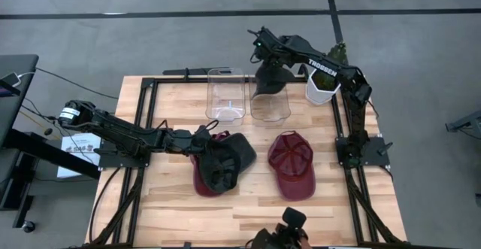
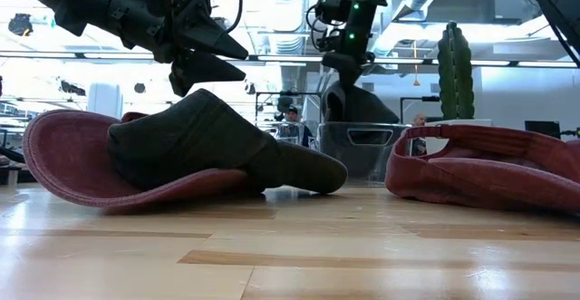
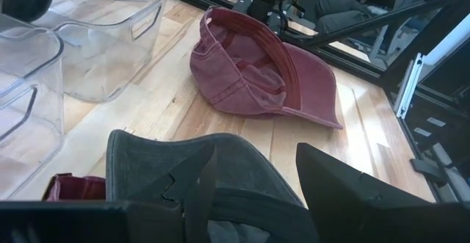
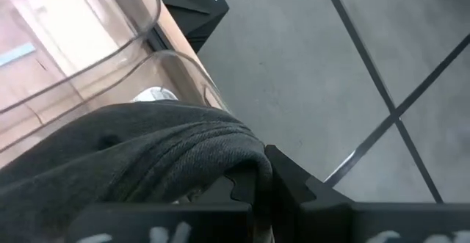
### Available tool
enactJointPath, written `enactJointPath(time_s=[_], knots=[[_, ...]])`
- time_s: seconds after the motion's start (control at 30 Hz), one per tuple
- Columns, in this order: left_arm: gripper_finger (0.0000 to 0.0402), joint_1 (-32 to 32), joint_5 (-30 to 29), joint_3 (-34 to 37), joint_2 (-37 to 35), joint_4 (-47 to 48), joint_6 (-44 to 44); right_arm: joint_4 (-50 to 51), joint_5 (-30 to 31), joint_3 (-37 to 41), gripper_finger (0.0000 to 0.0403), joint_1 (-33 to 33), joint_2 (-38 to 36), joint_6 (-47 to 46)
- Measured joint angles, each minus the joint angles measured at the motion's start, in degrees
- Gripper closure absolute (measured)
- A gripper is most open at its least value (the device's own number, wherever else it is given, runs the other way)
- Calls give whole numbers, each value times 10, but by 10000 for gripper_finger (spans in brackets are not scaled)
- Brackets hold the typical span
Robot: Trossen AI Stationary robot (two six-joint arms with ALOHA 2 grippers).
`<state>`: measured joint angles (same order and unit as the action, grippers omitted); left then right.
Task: Pick & Place hat
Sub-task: Put the black cap into the right transparent bin
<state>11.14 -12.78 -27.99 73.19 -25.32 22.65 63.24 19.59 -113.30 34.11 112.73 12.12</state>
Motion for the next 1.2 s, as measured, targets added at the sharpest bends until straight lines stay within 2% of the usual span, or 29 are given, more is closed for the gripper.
enactJointPath(time_s=[0.3,0.53,0.83,1.0,1.2], knots=[[215,0,0,0,0,0,-1,9,16,0,399,-3,0,-20],[215,0,0,0,0,-2,-1,-40,45,0,400,-2,1,-56],[215,0,0,0,0,-2,-1,-76,29,0,400,-2,1,-72],[215,0,0,0,0,-2,-1,-23,21,0,400,-2,1,-81],[215,0,0,0,0,-2,-1,86,-27,-16,400,-2,1,-125]])
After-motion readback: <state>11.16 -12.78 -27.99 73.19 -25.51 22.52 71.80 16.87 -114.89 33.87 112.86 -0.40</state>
